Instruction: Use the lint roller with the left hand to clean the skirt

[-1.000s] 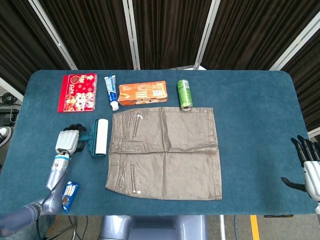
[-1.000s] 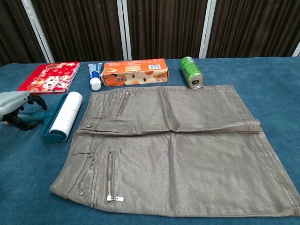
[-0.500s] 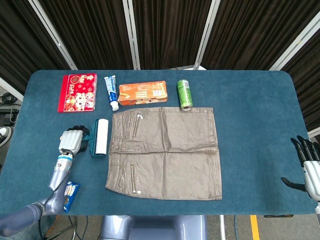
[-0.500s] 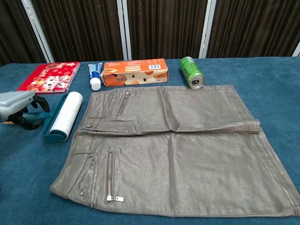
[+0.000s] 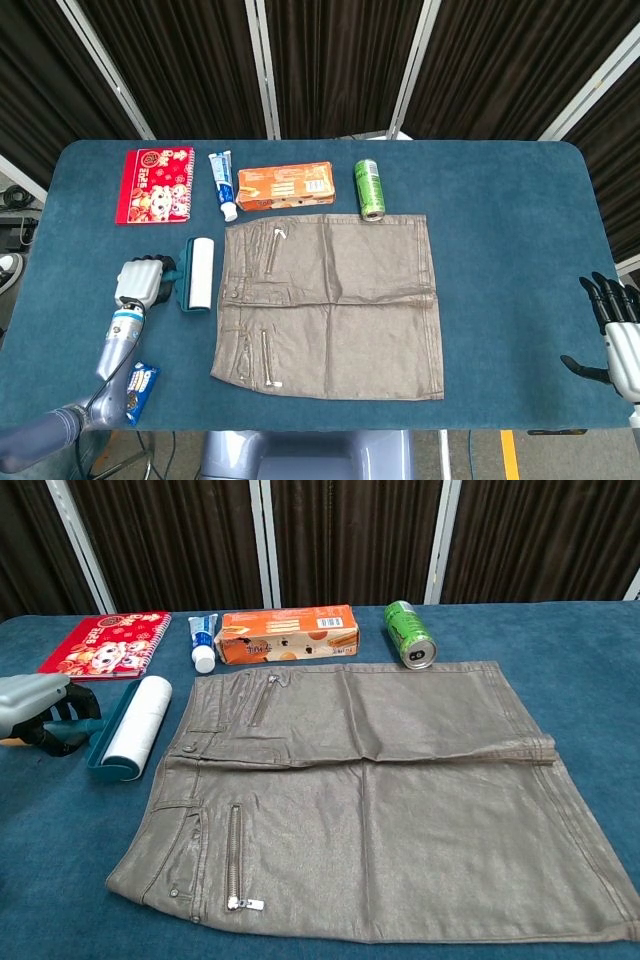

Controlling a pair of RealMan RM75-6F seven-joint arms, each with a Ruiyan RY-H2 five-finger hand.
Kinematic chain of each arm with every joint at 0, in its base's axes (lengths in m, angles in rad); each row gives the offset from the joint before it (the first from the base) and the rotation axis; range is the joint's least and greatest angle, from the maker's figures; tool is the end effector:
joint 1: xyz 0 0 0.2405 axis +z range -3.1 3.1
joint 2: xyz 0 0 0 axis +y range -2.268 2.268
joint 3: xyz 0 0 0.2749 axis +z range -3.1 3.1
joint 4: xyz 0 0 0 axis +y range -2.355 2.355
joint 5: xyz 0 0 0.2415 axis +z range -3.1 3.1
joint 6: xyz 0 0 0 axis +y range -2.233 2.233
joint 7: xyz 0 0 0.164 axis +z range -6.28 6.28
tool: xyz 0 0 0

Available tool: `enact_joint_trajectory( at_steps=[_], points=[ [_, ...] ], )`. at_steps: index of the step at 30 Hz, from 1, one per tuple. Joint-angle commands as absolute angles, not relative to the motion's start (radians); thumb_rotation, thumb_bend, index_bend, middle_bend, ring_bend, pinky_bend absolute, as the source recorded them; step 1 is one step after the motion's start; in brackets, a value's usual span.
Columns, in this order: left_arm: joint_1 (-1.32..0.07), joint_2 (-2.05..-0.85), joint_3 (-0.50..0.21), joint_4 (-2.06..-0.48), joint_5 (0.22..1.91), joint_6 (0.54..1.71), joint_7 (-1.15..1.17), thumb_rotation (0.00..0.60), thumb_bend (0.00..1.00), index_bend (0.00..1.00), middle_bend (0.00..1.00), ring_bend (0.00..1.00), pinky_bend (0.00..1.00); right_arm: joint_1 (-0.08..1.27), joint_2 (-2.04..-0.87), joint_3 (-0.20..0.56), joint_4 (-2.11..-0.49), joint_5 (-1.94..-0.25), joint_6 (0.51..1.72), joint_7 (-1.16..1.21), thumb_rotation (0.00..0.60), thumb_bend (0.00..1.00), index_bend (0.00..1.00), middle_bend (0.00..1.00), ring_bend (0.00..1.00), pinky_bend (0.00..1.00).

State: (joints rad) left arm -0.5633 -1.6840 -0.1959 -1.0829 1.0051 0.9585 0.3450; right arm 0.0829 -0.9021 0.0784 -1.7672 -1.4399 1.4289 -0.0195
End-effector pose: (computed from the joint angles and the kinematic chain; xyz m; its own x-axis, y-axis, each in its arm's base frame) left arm -0.3074 0.3861 -0.0498 0.4874 0.2751 0.8287 0.8614 0.0041 -0.5080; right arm -0.3305 -0.2092 0.1954 0.4601 -0.0283 0.8874 -0.8865 0.0404 0.4609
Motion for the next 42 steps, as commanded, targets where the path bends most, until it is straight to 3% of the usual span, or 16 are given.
enact_joint_trajectory(
  at_steps=[1,10,17,29,42],
  points=[
    [-0.563,-1.672,-0.193,-1.095,1.02,0.966,0.341,0.6,0.71,0.51,0.39,0.34,0.43,0.083,-0.901,0.079,-1.767,-1.44,1.429,-0.018,0.6,0.0,0.0,0.0,0.0,0.0],
    [-0.586,-1.531,-0.181,-1.259,1.129,1.011,0.38,0.6,0.75,0.52,0.41,0.36,0.44,0.084,-0.895,0.081,-1.77,-1.436,1.426,-0.001,0.6,0.0,0.0,0.0,0.0,0.0],
    [-0.696,-1.387,-0.198,-1.494,1.08,0.917,0.601,0.6,0.76,0.53,0.41,0.36,0.45,0.093,-0.888,0.09,-1.768,-1.414,1.408,0.021,0.6,0.0,0.0,0.0,0.0,0.0],
    [-0.869,-1.416,-0.165,-1.541,0.884,0.849,0.883,0.6,0.76,0.55,0.42,0.37,0.46,0.103,-0.884,0.1,-1.764,-1.374,1.379,0.032,0.6,0.0,0.0,0.0,0.0,0.0],
    [-0.961,-1.48,-0.095,-1.497,0.839,0.846,0.995,0.6,0.77,0.56,0.42,0.37,0.46,0.1,-0.865,0.111,-1.754,-1.358,1.378,0.082,0.6,0.0,0.0,0.0,0.0,0.0]
  ],
)
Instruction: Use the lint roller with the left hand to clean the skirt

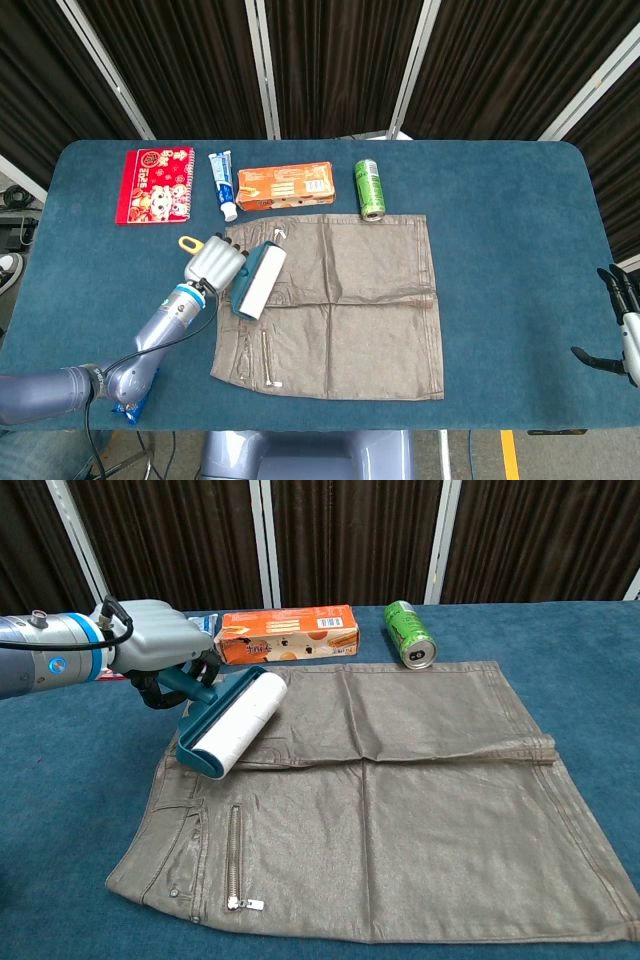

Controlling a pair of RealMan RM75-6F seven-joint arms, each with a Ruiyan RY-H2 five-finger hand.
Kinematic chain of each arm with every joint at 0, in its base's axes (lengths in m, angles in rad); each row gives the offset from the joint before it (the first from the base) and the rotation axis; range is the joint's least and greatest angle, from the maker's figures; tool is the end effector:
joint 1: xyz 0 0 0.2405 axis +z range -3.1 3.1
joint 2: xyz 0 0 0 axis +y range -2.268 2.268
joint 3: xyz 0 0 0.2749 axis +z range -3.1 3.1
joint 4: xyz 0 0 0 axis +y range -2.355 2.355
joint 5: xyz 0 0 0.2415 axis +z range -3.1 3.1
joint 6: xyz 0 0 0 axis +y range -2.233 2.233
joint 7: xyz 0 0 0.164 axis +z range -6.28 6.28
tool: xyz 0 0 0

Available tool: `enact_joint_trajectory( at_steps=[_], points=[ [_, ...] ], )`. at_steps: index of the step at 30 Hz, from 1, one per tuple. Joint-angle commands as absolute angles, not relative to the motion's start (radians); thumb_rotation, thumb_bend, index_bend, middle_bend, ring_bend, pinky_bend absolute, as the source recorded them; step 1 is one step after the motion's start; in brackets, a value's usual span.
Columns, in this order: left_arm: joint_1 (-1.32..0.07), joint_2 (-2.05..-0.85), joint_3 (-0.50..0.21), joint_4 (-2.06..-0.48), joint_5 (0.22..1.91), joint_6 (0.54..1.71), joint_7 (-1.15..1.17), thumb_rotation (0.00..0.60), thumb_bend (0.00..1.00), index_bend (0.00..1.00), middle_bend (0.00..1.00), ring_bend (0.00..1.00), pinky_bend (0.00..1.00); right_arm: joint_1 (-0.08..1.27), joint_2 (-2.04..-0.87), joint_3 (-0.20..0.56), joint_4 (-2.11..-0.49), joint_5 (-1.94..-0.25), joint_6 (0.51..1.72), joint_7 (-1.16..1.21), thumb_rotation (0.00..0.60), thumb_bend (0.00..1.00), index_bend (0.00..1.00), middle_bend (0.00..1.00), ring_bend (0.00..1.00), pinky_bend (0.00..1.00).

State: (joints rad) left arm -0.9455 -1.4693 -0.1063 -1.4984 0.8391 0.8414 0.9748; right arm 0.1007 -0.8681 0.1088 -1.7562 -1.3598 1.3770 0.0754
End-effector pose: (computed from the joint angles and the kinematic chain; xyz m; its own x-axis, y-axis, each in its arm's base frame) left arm -0.1391 0.4095 -0.0515 0.8949 0.1016 0.4345 0.4201 -0.5200 -0.7437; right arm -0.3415 -0.2217 0.2118 0.3983 -0.0289 0.9168 -0.9111 0.1033 0.3991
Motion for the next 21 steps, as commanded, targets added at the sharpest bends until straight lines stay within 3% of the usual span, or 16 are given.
enact_joint_trajectory(
  at_steps=[1,21],
  points=[
    [-0.97,-1.486,-0.088,-1.496,0.842,0.85,1.012,0.6,0.77,0.56,0.42,0.37,0.46,0.099,-0.864,0.111,-1.753,-1.356,1.377,0.088,0.6,0.0,0.0,0.0,0.0,0.0],
    [-1.203,-1.713,-0.075,-1.515,0.713,0.916,1.285,0.6,0.77,0.58,0.44,0.38,0.46,0.094,-0.848,0.123,-1.726,-1.328,1.366,0.154,0.6,0.0,0.0,0.0,0.0,0.0]
  ],
)
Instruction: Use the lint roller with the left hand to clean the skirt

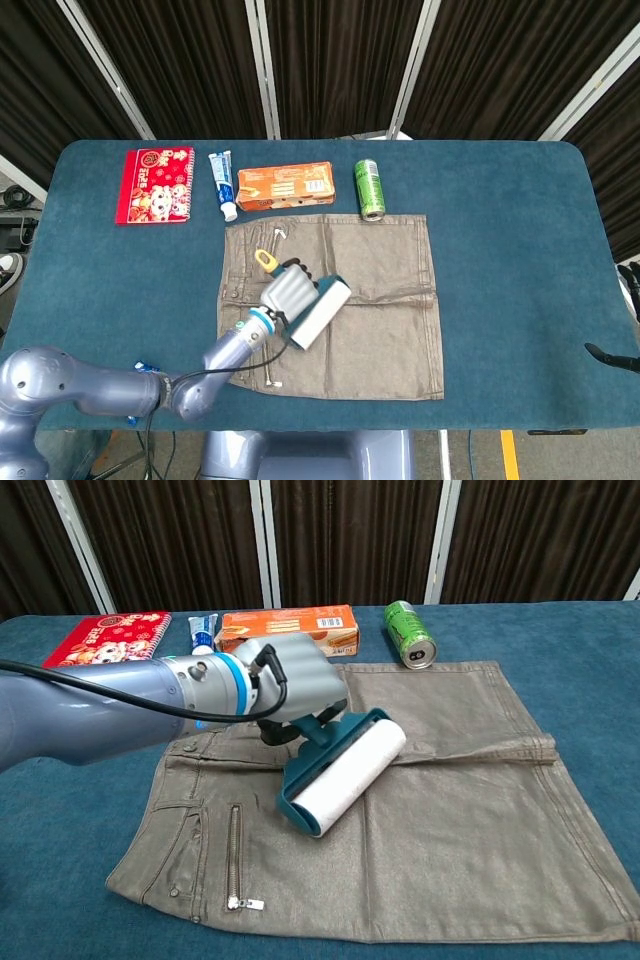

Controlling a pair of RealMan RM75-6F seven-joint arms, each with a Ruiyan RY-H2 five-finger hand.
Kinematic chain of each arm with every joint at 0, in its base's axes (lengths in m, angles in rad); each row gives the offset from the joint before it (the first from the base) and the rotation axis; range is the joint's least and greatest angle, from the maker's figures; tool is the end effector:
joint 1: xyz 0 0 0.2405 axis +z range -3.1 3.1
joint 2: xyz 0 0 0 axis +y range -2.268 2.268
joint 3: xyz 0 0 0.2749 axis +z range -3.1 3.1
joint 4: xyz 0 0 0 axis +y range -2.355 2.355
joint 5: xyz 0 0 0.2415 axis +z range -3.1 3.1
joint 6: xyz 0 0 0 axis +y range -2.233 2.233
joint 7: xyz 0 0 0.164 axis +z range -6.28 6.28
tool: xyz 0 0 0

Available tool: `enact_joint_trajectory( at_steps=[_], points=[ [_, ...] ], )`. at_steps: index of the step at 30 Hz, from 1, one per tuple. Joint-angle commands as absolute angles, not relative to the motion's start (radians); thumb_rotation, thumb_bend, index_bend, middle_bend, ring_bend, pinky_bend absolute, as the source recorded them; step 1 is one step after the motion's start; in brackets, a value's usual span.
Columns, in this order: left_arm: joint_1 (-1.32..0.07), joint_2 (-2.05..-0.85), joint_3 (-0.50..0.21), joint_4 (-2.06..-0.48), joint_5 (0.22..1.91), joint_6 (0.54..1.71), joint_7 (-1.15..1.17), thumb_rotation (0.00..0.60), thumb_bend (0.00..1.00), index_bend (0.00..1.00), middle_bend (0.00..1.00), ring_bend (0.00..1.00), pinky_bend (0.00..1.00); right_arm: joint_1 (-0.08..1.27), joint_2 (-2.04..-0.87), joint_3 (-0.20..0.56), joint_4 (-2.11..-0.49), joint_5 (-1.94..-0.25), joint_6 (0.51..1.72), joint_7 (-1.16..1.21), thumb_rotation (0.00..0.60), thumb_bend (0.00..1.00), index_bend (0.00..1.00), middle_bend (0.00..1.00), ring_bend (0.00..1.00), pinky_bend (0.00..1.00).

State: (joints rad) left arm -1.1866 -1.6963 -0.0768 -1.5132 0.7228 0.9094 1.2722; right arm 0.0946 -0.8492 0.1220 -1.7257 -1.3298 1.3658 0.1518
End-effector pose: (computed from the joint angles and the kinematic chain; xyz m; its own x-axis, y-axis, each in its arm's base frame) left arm -0.0271 0.3636 -0.1344 0.9354 -0.1308 0.3284 0.1582 -0.6758 -0.7199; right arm -0.3529 -0.2229 0.2265 0.3661 -0.0109 0.9305 -0.9206 0.1418 0.3638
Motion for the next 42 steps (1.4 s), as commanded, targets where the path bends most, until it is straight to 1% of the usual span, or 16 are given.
enact_joint_trajectory(
  at_steps=[1,13,21,24,42],
  points=[
    [-1.213,-1.722,-0.077,-1.517,0.709,0.92,1.289,0.6,0.77,0.58,0.44,0.38,0.46,0.093,-0.847,0.124,-1.726,-1.327,1.367,0.155,0.6,0.0,0.0,0.0,0.0,0.0],
    [-1.288,-1.784,-0.078,-1.537,0.684,0.95,1.334,0.6,0.78,0.58,0.44,0.38,0.47,0.091,-0.845,0.125,-1.725,-1.326,1.368,0.16,0.6,0.0,0.0,0.0,0.0,0.0],
    [-1.303,-1.802,-0.053,-1.532,0.667,0.965,1.338,0.6,0.77,0.58,0.44,0.38,0.47,0.086,-0.843,0.125,-1.725,-1.327,1.374,0.163,0.6,0.0,0.0,0.0,0.0,0.0],
    [-1.295,-1.765,-0.022,-1.53,0.665,0.977,1.34,0.6,0.77,0.58,0.44,0.38,0.47,0.084,-0.842,0.126,-1.726,-1.326,1.377,0.163,0.6,0.0,0.0,0.0,0.0,0.0],
    [-1.228,-1.588,0.08,-1.523,0.664,0.976,1.253,0.6,0.77,0.58,0.44,0.38,0.47,0.082,-0.844,0.122,-1.744,-1.339,1.387,0.135,0.6,0.0,0.0,0.0,0.0,0.0]
  ],
)
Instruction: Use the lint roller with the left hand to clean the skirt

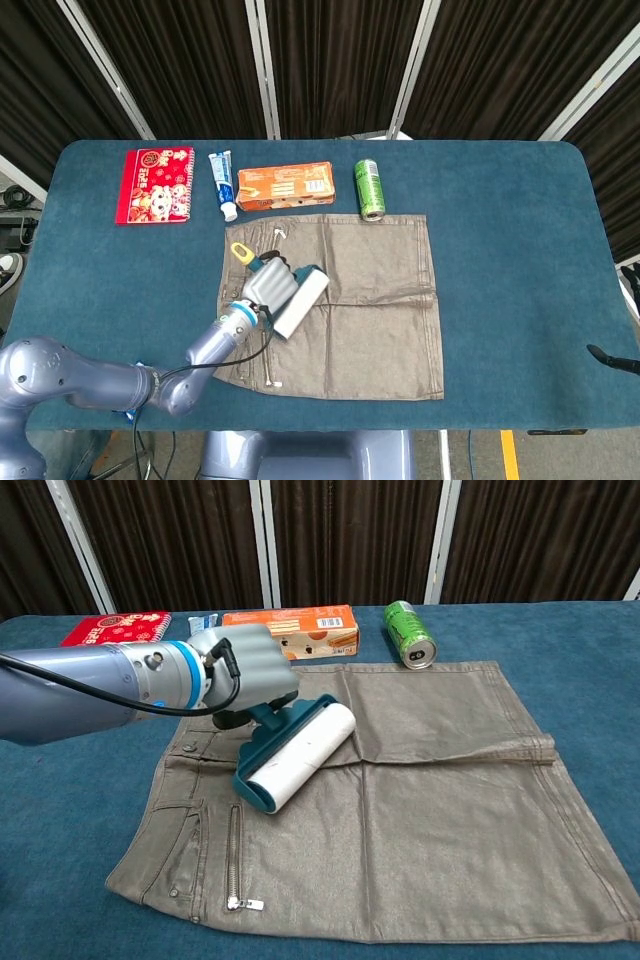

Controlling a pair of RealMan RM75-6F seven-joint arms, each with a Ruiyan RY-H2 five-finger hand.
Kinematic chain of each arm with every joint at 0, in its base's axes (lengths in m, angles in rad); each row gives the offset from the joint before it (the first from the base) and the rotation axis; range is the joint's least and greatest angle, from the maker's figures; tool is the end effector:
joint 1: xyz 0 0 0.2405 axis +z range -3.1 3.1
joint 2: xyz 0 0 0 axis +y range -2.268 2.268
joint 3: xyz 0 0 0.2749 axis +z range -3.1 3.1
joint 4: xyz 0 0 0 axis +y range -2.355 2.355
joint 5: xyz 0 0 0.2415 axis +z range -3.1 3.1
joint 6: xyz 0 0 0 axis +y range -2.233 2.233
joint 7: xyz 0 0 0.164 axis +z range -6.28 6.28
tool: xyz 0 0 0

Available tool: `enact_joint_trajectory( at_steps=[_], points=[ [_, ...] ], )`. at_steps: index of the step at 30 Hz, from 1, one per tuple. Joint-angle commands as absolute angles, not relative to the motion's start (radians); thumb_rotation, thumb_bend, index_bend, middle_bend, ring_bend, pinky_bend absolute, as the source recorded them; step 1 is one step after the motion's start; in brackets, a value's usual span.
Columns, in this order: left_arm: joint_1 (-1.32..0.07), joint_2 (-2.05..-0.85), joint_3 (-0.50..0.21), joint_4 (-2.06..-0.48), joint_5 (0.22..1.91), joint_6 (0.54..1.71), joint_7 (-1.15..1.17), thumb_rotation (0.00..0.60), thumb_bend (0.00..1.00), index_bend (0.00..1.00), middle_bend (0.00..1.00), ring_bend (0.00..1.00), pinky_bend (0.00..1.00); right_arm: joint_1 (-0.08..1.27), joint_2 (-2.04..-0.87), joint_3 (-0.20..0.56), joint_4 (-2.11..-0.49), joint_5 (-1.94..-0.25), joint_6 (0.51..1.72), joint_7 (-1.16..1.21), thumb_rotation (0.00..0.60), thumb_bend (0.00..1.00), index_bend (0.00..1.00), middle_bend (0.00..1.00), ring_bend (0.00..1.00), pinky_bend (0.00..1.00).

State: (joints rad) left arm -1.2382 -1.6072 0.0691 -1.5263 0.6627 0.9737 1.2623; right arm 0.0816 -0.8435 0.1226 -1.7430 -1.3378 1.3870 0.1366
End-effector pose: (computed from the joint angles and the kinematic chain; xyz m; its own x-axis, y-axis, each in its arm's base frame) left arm -0.0682 0.3829 -0.1073 0.9712 -0.1468 0.1878 0.0585 -0.6172 -0.7847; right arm -0.3493 -0.2184 0.2280 0.3735 0.0005 0.9276 -0.9185 0.1405 0.3697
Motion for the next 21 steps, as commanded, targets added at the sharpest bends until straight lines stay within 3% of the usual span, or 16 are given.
enact_joint_trajectory(
  at_steps=[1,11,21],
  points=[
    [-1.224,-1.579,0.085,-1.523,0.667,0.975,1.246,0.6,0.77,0.58,0.44,0.38,0.47,0.082,-0.844,0.122,-1.745,-1.339,1.387,0.133,0.6,0.0,0.0,0.0,0.0,0.0],
    [-1.18,-1.534,0.123,-1.487,0.688,0.965,1.195,0.6,0.77,0.58,0.44,0.38,0.47,0.084,-0.848,0.12,-1.749,-1.343,1.387,0.114,0.6,0.0,0.0,0.0,0.0,0.0],
    [-1.205,-1.581,0.085,-1.523,0.725,0.976,1.223,0.6,0.78,0.58,0.44,0.38,0.47,0.085,-0.846,0.123,-1.746,-1.342,1.386,0.13,0.6,0.0,0.0,0.0,0.0,0.0]
  ],
)
